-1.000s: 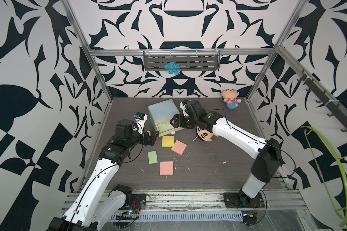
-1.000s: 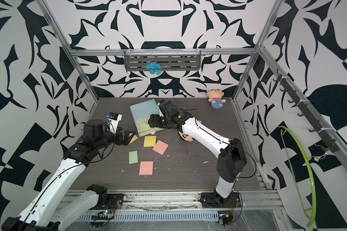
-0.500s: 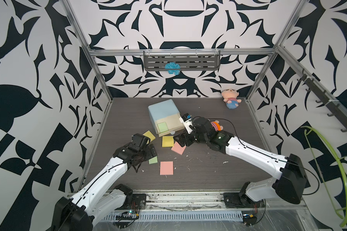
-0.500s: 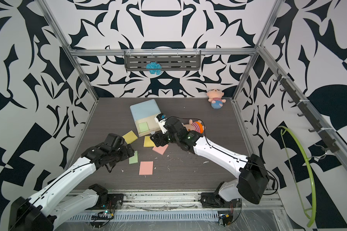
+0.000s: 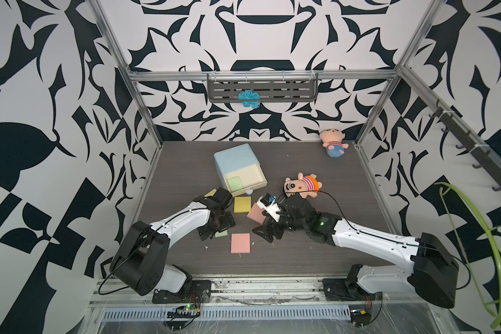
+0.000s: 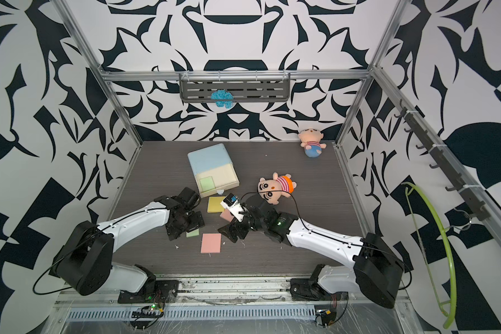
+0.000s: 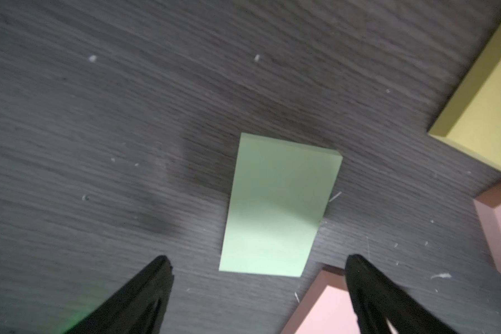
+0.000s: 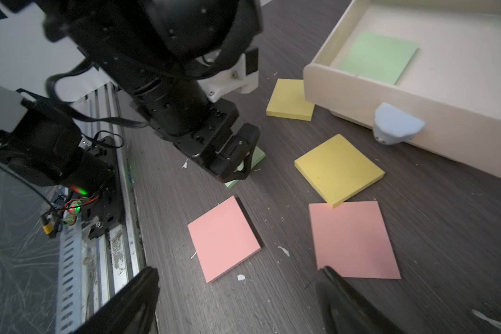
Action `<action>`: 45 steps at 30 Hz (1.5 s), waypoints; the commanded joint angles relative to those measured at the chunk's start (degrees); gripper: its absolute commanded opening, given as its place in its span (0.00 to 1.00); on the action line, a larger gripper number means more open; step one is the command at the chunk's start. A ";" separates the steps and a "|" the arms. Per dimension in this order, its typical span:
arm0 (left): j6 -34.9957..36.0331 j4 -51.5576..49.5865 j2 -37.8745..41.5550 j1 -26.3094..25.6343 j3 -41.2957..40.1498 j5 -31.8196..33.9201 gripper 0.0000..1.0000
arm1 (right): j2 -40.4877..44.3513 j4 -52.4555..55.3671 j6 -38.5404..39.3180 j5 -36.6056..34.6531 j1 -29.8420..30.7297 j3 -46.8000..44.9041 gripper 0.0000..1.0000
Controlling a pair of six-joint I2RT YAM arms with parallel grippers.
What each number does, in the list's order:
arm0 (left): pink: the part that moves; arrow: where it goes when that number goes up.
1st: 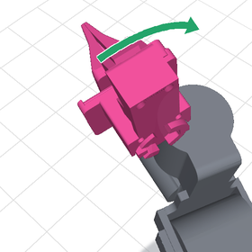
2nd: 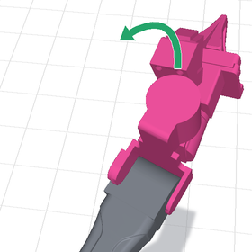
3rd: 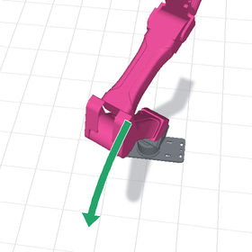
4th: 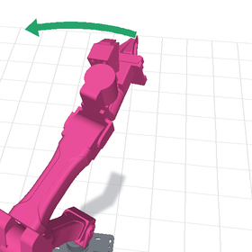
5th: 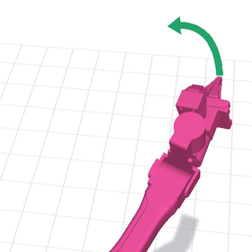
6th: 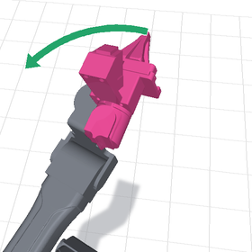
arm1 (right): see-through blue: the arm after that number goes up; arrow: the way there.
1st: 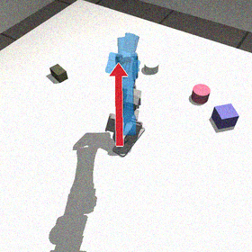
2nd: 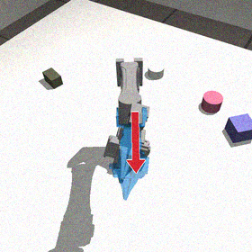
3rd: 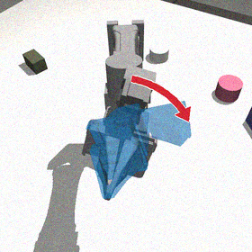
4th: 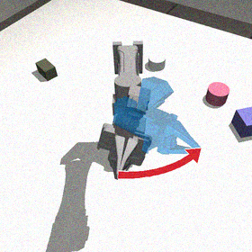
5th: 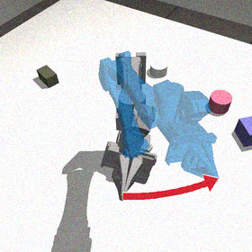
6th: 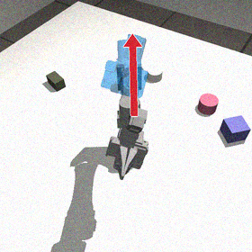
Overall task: Please put the sticky notes in the drawer by color
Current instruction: Pick up the sticky notes from the center of the board.
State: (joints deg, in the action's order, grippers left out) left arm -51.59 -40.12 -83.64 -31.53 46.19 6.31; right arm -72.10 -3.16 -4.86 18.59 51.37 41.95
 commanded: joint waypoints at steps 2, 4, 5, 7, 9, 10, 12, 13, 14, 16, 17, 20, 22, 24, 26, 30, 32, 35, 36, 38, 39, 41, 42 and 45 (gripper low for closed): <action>-0.14 0.41 -3.43 -0.55 1.27 0.05 0.95 | 1.88 -6.07 1.80 2.42 -0.04 -0.71 0.90; 0.01 0.40 -4.50 -0.85 1.51 0.54 0.93 | 1.53 -5.92 1.70 2.03 -0.05 -0.68 0.90; 0.10 0.44 -4.99 -0.99 1.54 0.78 0.92 | 1.31 -5.89 1.45 1.73 0.00 -0.60 0.90; 0.33 0.35 -5.78 -1.17 1.58 1.14 0.89 | 0.76 -5.46 1.32 1.28 -0.01 -0.20 0.90; 0.70 0.32 -6.49 -1.32 1.64 1.47 0.86 | 0.34 -5.29 1.35 1.14 -0.03 0.12 0.90; 0.87 0.30 -6.67 -1.32 1.66 1.68 0.86 | 0.29 -5.25 1.32 1.05 0.00 0.13 0.90; 1.33 0.30 -7.31 -1.34 1.53 1.91 0.81 | 0.15 -5.24 1.24 0.76 -0.01 0.18 0.90; 1.39 0.30 -7.60 -1.41 1.53 2.00 0.80 | 0.11 -5.26 1.13 0.68 0.00 0.20 0.90; 1.62 0.37 -7.95 -1.42 1.66 2.04 0.78 | 0.11 -5.19 1.08 0.53 -0.05 0.12 0.90; 1.93 0.39 -8.55 -1.43 1.87 2.37 0.77 | 0.04 -5.24 0.95 0.43 -0.04 0.19 0.90; 2.16 0.54 -8.90 -1.42 2.05 2.55 0.77 | 0.02 -5.25 0.87 0.48 -0.04 0.22 0.90; 2.94 1.93 -9.93 -1.42 2.24 2.59 0.75 | -0.20 -5.25 0.80 0.23 -0.05 0.32 0.90; 2.90 2.15 -10.80 -1.43 2.70 2.28 0.74 | -0.39 -5.32 0.74 0.09 -0.05 0.41 0.90; 2.58 2.40 -11.12 -1.57 2.68 2.10 0.73 | -0.56 -5.37 0.57 -0.04 -0.04 0.58 0.90; 2.21 2.68 -10.98 -1.66 2.37 2.14 0.72 | -0.58 -5.43 0.38 -0.04 -0.04 0.67 0.90; 1.92 2.85 -10.32 -1.68 1.93 2.70 0.67 | -0.98 -5.46 0.16 -0.04 -0.04 0.74 0.90; 1.78 2.70 -10.09 -1.67 1.84 2.75 0.62 | -1.23 -5.39 0.11 -0.04 0.02 0.91 0.90; 1.53 2.74 -9.47 -1.67 1.71 2.65 0.61 | -1.55 -5.18 0.11 -0.21 -0.04 1.11 0.90; 1.43 2.69 -9.24 -1.69 1.71 2.77 0.60 | -1.56 -5.27 0.06 -0.38 -0.05 1.11 0.90; 1.41 2.67 -8.87 -1.67 1.63 2.86 0.59 | -1.63 -5.28 0.03 -0.57 -0.01 1.11 0.89; 1.37 2.68 -8.74 -1.69 1.62 2.82 0.59 | -1.64 -5.32 -0.14 -0.65 -0.05 1.11 0.89; 1.19 2.60 -8.34 -1.69 1.62 2.83 0.59 | -1.64 -5.26 -0.31 -0.66 -0.04 1.20 0.89; 1.13 2.59 -8.08 -1.65 1.71 2.85 0.58 | -1.65 -5.33 -0.46 -0.66 -0.02 1.20 0.89; 0.82 2.51 -7.03 -1.69 1.71 3.16 0.56 | -1.82 -5.20 -0.84 -0.66 0.01 1.29 0.89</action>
State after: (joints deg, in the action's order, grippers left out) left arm -49.84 -37.54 -91.13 -33.12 49.47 9.04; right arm -74.08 -6.33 -4.84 18.37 51.35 41.39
